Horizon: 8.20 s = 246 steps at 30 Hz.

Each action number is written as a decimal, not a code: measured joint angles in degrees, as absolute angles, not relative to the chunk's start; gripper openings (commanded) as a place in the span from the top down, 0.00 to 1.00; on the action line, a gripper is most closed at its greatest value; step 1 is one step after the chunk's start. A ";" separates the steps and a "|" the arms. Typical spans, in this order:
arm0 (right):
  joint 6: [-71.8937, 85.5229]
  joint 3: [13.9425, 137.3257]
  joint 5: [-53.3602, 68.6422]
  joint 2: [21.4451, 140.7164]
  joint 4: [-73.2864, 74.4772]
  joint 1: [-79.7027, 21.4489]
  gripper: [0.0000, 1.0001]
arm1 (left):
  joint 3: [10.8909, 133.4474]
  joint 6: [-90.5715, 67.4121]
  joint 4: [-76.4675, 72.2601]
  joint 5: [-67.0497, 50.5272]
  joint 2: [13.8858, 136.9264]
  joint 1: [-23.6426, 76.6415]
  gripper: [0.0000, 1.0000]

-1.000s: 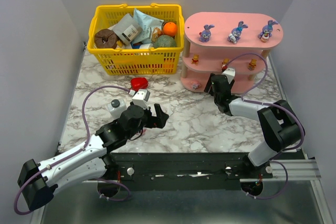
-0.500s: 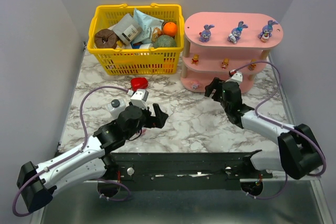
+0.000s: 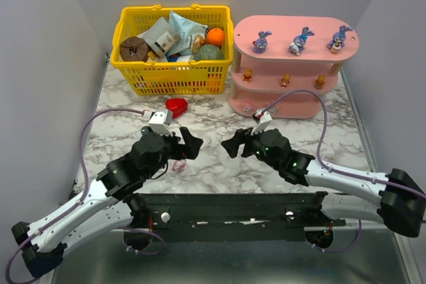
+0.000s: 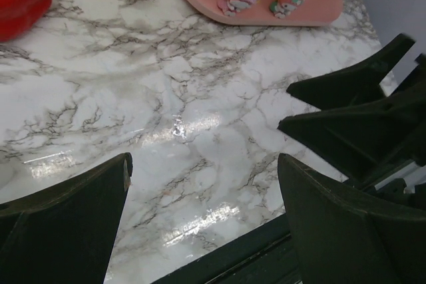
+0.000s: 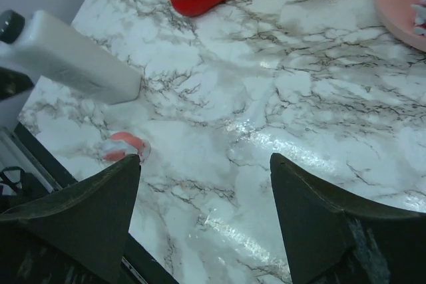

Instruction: Place and organize the plastic toys onto the shelf

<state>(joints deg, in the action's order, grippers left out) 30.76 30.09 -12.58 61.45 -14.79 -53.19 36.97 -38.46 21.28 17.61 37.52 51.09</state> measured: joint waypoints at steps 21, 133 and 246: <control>25.43 64.77 -16.43 105.51 -13.50 -72.71 0.07 | 47.22 -34.89 36.47 25.91 21.41 51.09 0.01; 60.27 36.07 -32.93 81.76 1.10 -11.97 0.59 | 44.53 -32.77 33.52 22.90 21.76 51.09 0.01; 61.67 25.78 -1.98 67.26 6.15 -11.00 0.06 | 42.94 -33.06 30.87 19.73 24.91 51.09 0.01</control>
<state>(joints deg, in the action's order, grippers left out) 61.67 25.78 -1.98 67.26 6.15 -11.00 42.94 -33.06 30.87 19.73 24.91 51.09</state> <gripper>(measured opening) 0.935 0.988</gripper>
